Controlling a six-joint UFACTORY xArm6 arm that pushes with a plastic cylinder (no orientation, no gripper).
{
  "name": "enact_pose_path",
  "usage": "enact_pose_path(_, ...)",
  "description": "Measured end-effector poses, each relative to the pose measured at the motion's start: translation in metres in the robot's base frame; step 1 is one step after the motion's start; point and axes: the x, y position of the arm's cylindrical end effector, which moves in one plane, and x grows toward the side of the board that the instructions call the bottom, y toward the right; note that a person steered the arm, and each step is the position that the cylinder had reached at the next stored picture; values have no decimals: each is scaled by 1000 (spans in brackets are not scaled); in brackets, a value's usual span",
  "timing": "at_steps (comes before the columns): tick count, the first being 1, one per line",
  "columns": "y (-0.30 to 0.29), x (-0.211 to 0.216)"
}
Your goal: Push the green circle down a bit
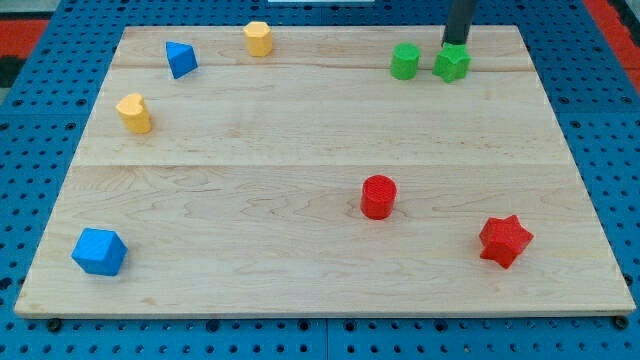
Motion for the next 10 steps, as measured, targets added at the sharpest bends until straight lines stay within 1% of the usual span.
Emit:
enact_pose_path(1, 13, 19)
enact_pose_path(2, 2, 10)
enact_pose_path(3, -4, -31)
enact_pose_path(4, -26, -40)
enact_pose_path(5, -29, -20)
enact_pose_path(6, -52, -20)
enact_pose_path(9, -65, 16)
enact_pose_path(10, -97, 9)
